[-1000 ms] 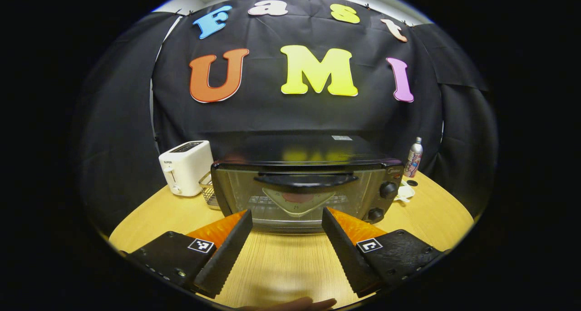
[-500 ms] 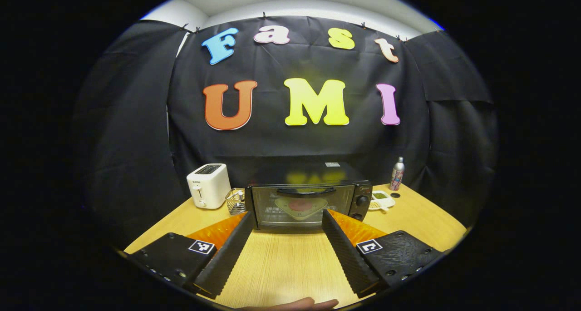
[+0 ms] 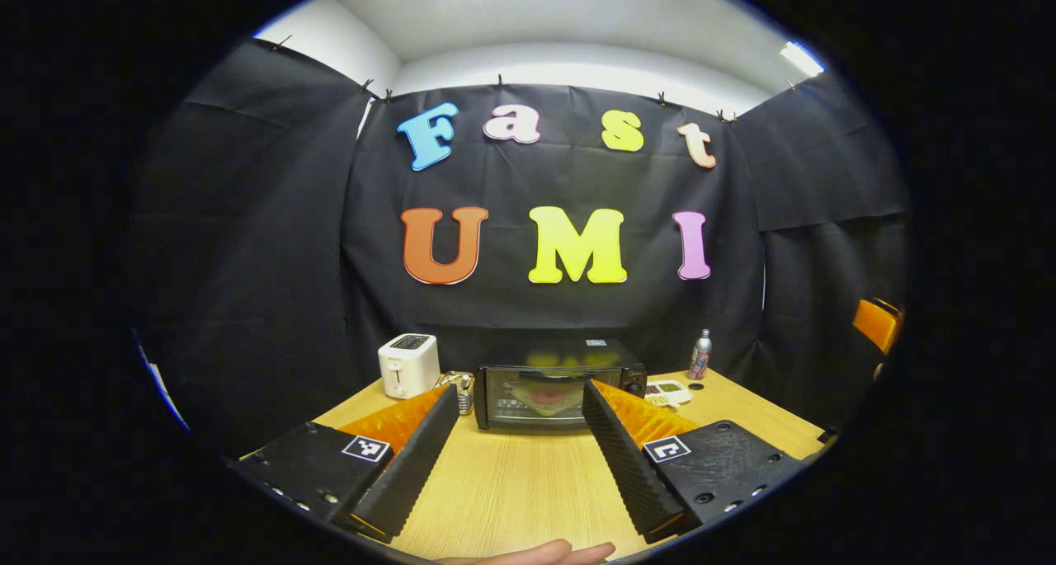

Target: Open the electric oven with the left hand, put the food in, and close the electric oven.

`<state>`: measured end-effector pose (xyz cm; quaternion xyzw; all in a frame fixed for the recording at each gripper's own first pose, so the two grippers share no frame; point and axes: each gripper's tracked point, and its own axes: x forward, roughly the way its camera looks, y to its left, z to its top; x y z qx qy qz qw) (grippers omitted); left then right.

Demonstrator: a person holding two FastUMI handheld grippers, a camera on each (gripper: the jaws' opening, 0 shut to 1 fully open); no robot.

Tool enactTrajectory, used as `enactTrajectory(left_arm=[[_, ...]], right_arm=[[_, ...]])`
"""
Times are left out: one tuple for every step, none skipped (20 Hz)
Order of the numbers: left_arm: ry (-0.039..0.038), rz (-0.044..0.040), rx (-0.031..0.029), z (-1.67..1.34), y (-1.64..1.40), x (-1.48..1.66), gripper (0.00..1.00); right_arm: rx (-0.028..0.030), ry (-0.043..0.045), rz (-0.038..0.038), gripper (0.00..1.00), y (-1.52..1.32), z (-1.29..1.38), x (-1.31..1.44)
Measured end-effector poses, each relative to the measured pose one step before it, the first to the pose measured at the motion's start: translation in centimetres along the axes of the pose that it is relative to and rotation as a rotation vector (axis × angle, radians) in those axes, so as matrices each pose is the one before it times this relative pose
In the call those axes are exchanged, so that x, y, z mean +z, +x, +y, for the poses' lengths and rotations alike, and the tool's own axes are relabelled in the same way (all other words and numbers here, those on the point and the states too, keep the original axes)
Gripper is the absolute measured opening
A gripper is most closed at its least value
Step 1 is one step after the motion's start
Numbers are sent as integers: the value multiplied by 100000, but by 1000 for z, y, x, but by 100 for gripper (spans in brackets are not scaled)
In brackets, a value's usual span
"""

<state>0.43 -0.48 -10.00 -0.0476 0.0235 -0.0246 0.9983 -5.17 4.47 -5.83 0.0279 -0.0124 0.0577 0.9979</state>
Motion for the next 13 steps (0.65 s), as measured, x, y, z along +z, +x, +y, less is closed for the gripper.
enactTrajectory(left_arm=[[1114, -1394, 317, 435, -826, 109, 95], [1108, -1402, 992, 500, -738, 59, 95], [679, -538, 1502, 633, -401, -67, 95], [352, -125, 1296, 551, -414, -181, 95], [24, 158, 378, 286, -269, -181, 96], [35, -421, -3, 167, -314, 86, 100], [324, -331, -513, 42, -77, 122, 96], [278, -46, -231, 78, -50, -89, 96], [288, 399, -272, 46, -131, -148, 95], [211, -405, 56, 96, -44, 27, 96], [475, 18, -426, -113, 47, 42, 96], [366, -84, -239, -13, -63, -8, 85], [-21, 342, 447, 89, -76, -102, 96]], right_arm=[[1032, 1162, 1273, 96, 213, 326, -430], [1041, 1077, 1297, 95, 167, 392, -396], [968, 588, 1675, 95, 193, 244, -526], [352, 237, 1817, 95, 350, 108, -479], [74, 486, 1622, 95, 243, 1, -499], [-17, 681, 539, 95, 167, 36, -259], [-163, 260, -104, 95, 201, -61, -193], [-186, -217, -497, 96, 151, -107, -100], [-66, 112, -609, 96, 123, -73, -97], [428, 665, -234, 96, 113, 21, -42], [1006, 739, -265, 100, -62, 254, -139], [1251, 295, -499, 96, -31, 132, 73], [613, 102, -605, 96, 49, -124, 6]])
